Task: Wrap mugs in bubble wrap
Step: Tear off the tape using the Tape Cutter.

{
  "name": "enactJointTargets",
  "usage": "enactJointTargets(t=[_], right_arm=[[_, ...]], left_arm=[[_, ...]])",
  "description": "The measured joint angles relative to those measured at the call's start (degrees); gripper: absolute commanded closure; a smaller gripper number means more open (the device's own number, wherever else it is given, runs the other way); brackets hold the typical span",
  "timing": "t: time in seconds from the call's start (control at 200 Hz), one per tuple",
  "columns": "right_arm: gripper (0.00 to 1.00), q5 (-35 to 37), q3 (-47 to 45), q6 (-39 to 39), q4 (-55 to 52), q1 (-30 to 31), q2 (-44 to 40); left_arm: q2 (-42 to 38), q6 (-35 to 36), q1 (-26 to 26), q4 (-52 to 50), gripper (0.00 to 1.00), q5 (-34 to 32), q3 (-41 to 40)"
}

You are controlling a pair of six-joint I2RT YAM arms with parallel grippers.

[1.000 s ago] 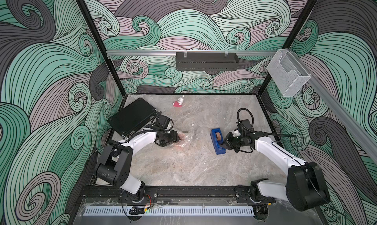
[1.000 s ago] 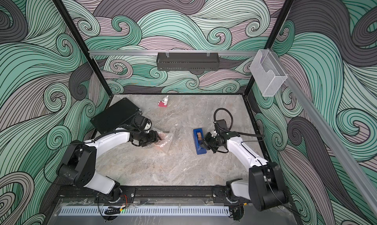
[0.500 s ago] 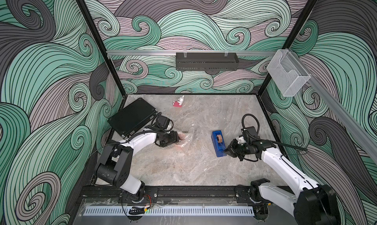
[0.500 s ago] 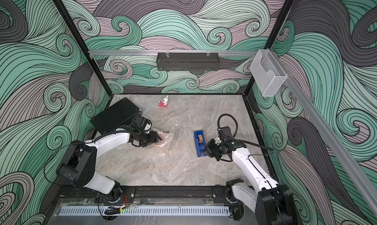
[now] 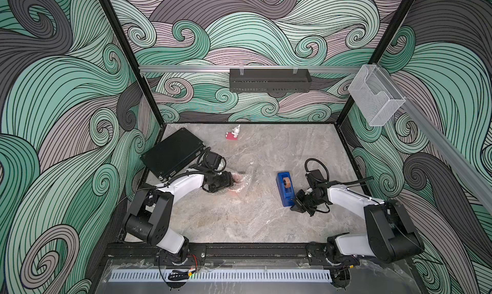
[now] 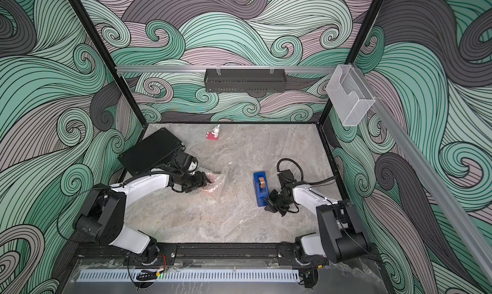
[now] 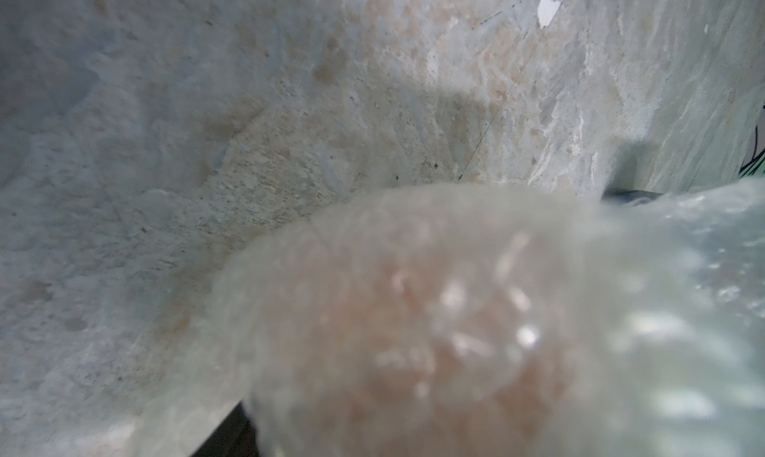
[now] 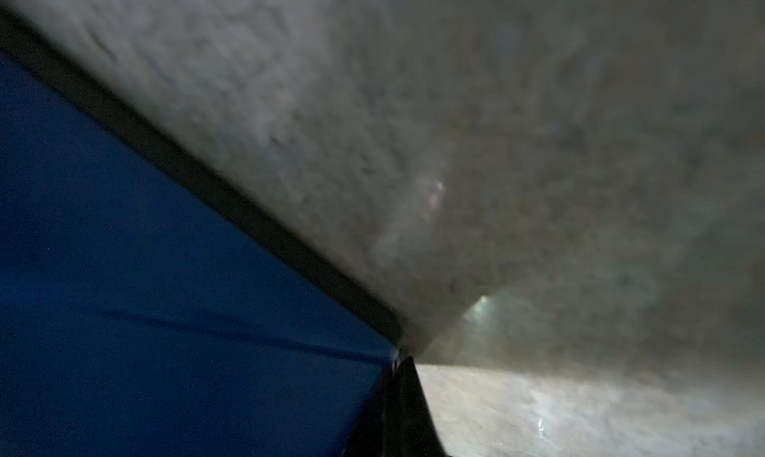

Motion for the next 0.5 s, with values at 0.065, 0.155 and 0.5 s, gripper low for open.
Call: enactJointTargets(t=[0.065, 0.155, 0.5], right_arm=[[1.0, 1.05, -0.02, -0.83, 0.11, 0.22, -0.92], [1.0, 1.51, -0.02, -1.68, -1.01, 1.81, -5.25], [1.0, 2.16, 13.22, 4.61, 2.67, 21.29, -22.27]], left_arm=[[-0.02, 0.0, 0.0, -0.02, 0.31, -0.02, 0.0], [-0.02, 0.0, 0.0, -0.07, 0.31, -0.02, 0.0], [-0.04, -0.28, 0.0, -0.13, 0.31, 0.0, 0.0]])
